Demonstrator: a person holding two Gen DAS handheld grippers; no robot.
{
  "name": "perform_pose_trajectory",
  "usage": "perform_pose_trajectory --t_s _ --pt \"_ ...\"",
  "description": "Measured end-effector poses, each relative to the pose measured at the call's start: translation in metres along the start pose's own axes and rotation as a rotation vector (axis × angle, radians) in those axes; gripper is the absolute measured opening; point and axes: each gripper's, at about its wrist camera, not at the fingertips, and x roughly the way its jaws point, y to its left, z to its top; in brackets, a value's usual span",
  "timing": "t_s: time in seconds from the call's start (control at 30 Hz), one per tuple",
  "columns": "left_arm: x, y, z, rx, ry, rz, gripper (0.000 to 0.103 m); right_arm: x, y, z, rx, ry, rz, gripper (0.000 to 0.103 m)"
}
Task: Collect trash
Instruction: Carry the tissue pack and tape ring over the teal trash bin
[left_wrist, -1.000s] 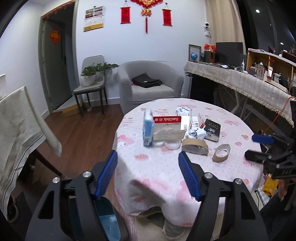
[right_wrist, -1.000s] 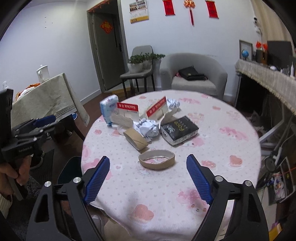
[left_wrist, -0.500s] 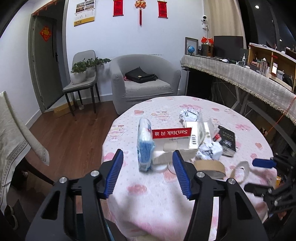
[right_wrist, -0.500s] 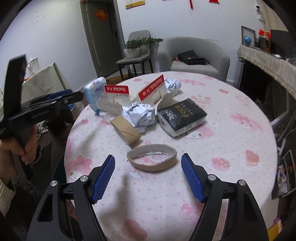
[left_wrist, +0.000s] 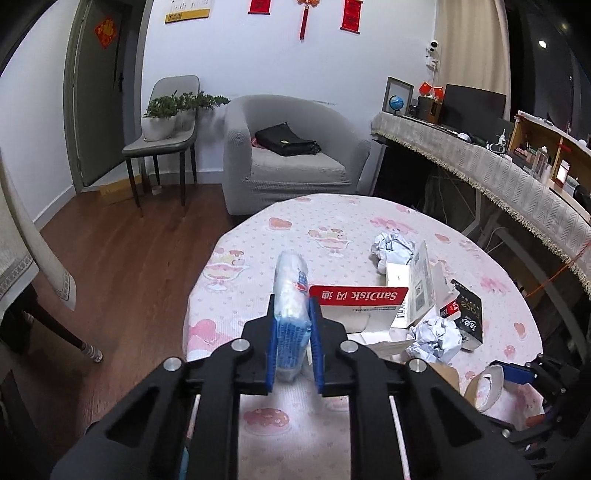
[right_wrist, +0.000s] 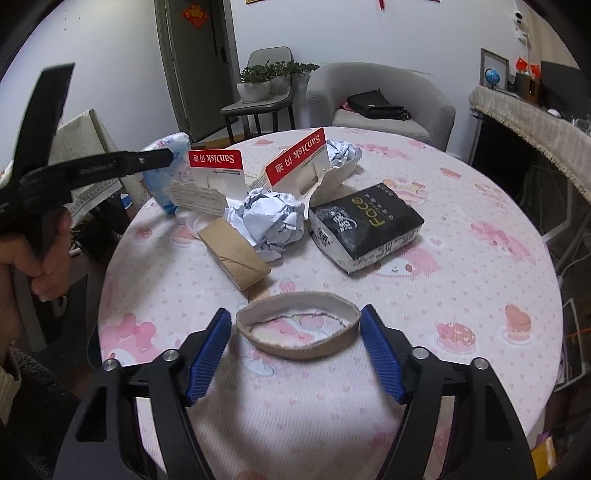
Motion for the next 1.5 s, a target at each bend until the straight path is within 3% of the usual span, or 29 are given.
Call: perform_pose_trajectory --t_s 0.17,0.33,0.57,0.93,1.23,1.5 --pt "-0.015 0.005 0.001 -0.013 -0.022 -0.002 0.017 0.000 0.007 0.001 -0.028 0.003 -0.047 0.064" --pt "-0.031 0.018 0.003 -0.050 -0.046 -0.002 0.017 -0.013 0.004 0.008 0.000 -0.050 -0.058 0.064" --pt "-0.044 0.031 -0.006 -0.068 -0.031 0.034 0.017 -0.031 0.027 0.033 -0.031 -0.106 0.008 0.064" --pt "-0.064 0.077 -0.037 -0.124 0.000 0.157 0.017 -0.021 0.092 0.065 -0.103 -0.119 0.128 0.064" --pt "-0.078 0.118 -0.072 -0.164 0.069 0.261 0.017 0.000 0.151 0.079 -0.167 -0.090 0.225 0.064" --pt "-0.078 0.156 -0.105 -0.222 0.150 0.285 0.017 0.015 0.198 0.078 -0.214 -0.046 0.294 0.064"
